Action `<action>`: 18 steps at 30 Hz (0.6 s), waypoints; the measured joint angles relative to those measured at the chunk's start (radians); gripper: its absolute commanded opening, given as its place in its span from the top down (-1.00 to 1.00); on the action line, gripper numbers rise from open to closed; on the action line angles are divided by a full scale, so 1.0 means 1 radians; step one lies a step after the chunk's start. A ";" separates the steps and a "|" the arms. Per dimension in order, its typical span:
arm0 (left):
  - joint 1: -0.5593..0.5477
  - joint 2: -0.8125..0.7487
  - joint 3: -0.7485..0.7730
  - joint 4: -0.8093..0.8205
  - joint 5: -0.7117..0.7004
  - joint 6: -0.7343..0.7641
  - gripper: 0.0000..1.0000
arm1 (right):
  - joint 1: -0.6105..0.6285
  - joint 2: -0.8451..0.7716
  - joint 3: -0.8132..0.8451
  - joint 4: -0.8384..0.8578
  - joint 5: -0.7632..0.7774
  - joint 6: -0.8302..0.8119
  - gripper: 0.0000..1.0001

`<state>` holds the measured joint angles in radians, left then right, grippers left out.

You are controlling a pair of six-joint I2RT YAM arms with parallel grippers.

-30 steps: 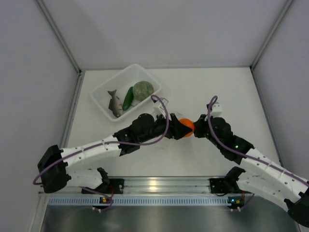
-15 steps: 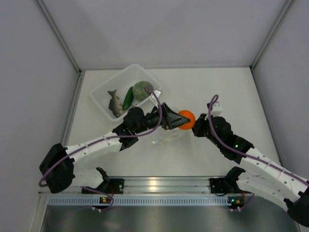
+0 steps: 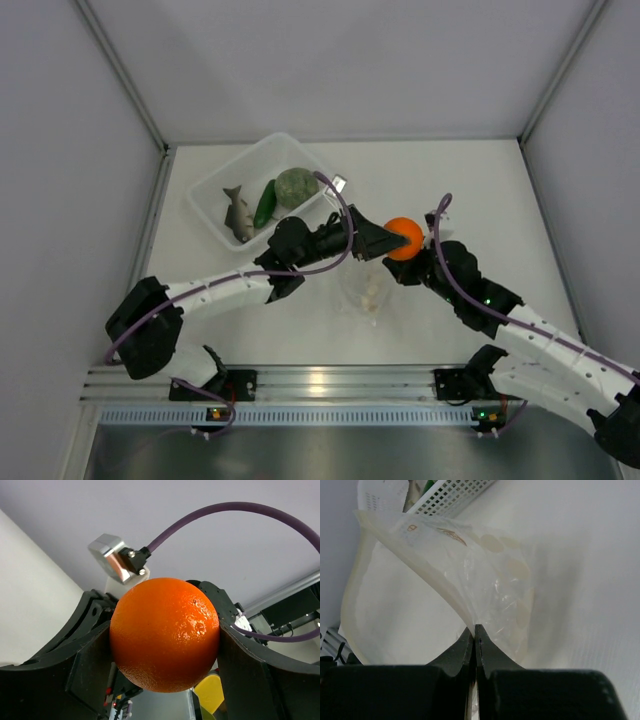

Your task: Open the zip-top bag and remove the fake food

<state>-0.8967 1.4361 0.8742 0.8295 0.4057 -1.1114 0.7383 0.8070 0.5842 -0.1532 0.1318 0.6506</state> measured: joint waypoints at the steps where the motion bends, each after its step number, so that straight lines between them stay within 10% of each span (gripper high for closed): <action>1: -0.002 0.010 0.004 0.018 0.004 0.000 1.00 | 0.001 0.000 -0.003 0.006 -0.002 0.002 1.00; 11: 0.010 0.037 0.018 0.084 0.018 0.023 1.00 | 0.008 -0.025 -0.049 -0.007 0.101 -0.009 1.00; 18: 0.151 -0.166 0.015 -0.279 -0.217 0.177 1.00 | 0.008 -0.120 -0.054 -0.066 0.187 -0.036 1.00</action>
<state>-0.7460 1.2697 0.8890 0.5507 0.1890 -0.9344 0.7464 0.6868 0.5301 -0.2188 0.3191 0.6144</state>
